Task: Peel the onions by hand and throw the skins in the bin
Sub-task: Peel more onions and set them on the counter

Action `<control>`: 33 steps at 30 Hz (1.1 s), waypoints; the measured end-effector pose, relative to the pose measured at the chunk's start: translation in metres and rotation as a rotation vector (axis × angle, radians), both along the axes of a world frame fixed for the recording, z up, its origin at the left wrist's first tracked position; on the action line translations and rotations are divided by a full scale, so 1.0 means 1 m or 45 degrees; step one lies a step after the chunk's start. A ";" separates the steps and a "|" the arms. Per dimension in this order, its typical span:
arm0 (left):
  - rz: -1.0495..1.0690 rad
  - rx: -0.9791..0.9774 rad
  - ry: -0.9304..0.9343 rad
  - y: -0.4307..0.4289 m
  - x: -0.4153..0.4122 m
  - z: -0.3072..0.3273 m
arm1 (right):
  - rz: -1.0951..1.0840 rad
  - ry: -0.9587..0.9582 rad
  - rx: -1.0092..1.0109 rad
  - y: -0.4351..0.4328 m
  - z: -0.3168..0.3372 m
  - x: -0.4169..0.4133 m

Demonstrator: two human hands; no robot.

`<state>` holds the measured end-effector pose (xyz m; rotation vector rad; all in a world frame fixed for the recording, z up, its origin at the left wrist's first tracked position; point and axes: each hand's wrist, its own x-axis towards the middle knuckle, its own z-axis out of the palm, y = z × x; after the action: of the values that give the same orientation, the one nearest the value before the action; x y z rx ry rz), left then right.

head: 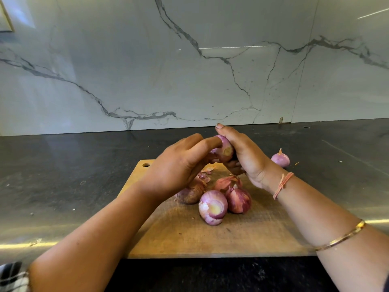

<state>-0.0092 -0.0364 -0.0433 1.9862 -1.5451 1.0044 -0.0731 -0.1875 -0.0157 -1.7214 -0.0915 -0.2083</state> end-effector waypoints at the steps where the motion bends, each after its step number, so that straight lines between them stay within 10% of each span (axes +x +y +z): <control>1: -0.005 0.008 -0.007 0.000 0.000 0.001 | -0.006 0.003 -0.019 0.000 0.000 0.000; 33: 0.109 -0.031 -0.056 -0.002 -0.003 0.000 | -0.114 -0.009 0.057 -0.002 -0.009 0.014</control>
<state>-0.0124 -0.0382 -0.0432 2.0422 -1.4741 1.1019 -0.0596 -0.1894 -0.0244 -1.6814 -0.0147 -0.2805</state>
